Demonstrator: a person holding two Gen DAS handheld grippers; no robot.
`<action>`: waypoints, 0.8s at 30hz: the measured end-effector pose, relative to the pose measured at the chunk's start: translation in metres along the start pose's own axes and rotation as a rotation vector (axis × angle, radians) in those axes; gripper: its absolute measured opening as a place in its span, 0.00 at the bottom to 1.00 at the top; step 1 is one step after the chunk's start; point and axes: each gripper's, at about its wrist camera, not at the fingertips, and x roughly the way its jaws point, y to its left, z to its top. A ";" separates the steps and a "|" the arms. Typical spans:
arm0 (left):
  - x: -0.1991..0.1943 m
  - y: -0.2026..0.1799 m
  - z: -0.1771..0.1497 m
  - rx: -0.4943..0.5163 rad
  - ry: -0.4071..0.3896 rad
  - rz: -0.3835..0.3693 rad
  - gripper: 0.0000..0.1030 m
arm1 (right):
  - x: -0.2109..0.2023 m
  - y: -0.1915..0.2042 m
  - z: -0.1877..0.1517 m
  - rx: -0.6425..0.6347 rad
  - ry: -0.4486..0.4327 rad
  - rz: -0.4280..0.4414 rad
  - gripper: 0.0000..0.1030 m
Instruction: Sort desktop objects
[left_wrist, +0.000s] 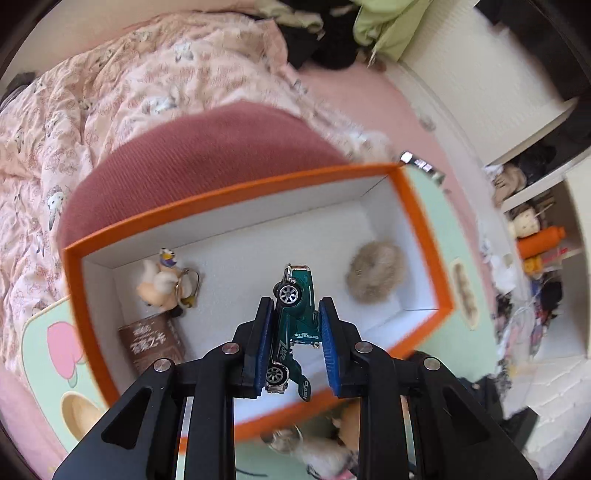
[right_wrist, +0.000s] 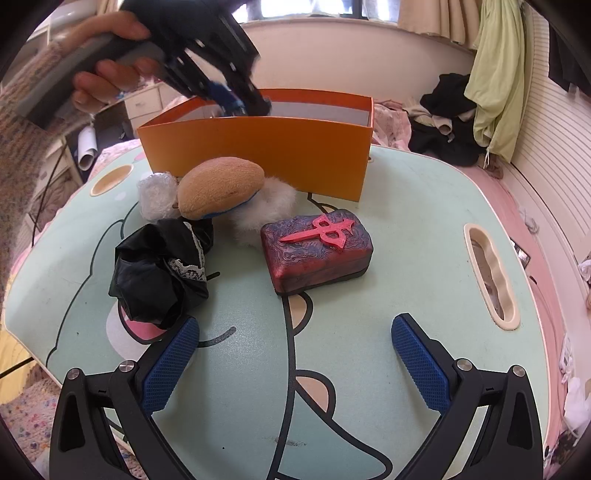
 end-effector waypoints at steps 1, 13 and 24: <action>-0.015 -0.002 -0.007 0.001 -0.031 -0.027 0.26 | 0.000 0.000 0.000 -0.001 0.000 0.000 1.00; -0.047 0.016 -0.097 -0.012 -0.207 -0.124 0.25 | 0.000 -0.001 0.000 -0.002 0.000 0.001 1.00; -0.023 0.014 -0.038 -0.089 -0.254 -0.048 0.76 | 0.000 -0.001 0.000 -0.004 0.001 0.004 1.00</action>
